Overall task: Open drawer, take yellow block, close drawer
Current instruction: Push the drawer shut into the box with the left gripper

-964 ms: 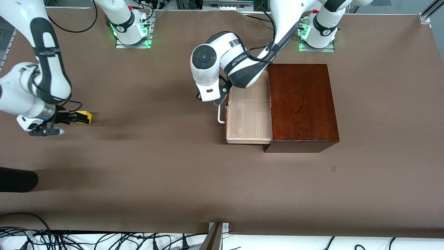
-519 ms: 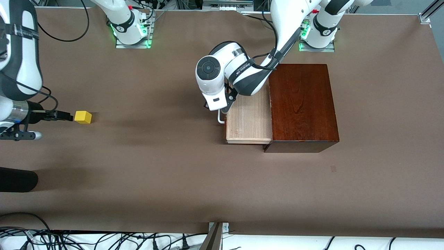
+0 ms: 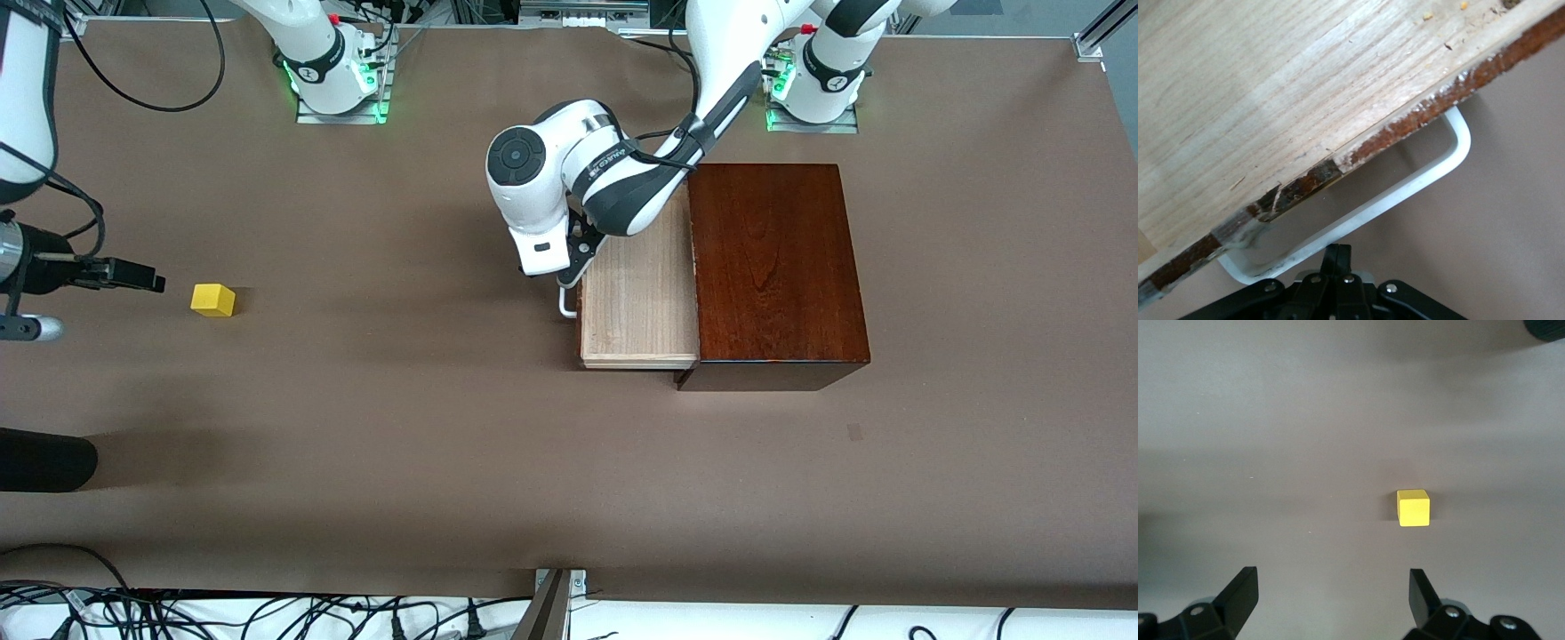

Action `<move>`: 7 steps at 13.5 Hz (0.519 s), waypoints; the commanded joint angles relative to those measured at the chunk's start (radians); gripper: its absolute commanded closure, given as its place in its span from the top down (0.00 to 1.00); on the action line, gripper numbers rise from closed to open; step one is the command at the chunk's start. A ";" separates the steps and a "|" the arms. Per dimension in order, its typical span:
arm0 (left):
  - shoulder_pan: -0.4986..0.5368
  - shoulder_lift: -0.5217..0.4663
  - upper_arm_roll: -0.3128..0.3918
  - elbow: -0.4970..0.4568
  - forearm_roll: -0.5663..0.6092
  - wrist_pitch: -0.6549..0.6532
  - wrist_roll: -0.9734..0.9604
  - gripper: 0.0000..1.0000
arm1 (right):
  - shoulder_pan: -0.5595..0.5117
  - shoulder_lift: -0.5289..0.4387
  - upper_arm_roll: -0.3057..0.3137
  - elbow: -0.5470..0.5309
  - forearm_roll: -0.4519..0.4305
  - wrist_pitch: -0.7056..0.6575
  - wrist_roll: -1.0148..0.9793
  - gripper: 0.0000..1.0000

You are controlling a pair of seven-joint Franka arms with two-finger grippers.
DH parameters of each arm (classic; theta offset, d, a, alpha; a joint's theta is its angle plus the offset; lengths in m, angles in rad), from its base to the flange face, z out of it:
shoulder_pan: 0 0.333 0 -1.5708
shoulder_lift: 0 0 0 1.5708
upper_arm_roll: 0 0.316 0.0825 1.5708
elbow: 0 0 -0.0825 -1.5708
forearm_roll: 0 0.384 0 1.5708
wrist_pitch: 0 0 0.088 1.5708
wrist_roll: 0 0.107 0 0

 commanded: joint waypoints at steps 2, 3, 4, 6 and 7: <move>0.023 0.001 0.024 0.031 0.057 -0.167 0.094 0.00 | 0.022 -0.061 0.006 -0.014 -0.032 -0.029 0.027 1.00; 0.026 -0.006 0.028 0.031 0.057 -0.181 0.117 0.00 | 0.021 -0.074 0.018 -0.016 -0.033 -0.043 0.040 1.00; 0.034 -0.013 0.031 0.031 0.060 -0.184 0.140 0.00 | 0.006 -0.097 0.054 -0.016 -0.051 -0.057 0.065 1.00; 0.063 -0.023 0.032 0.021 0.062 -0.184 0.178 0.00 | -0.071 -0.157 0.189 -0.048 -0.108 -0.057 0.144 1.00; 0.078 -0.030 0.032 0.017 0.060 -0.187 0.204 0.00 | -0.129 -0.191 0.266 -0.077 -0.131 -0.049 0.181 1.00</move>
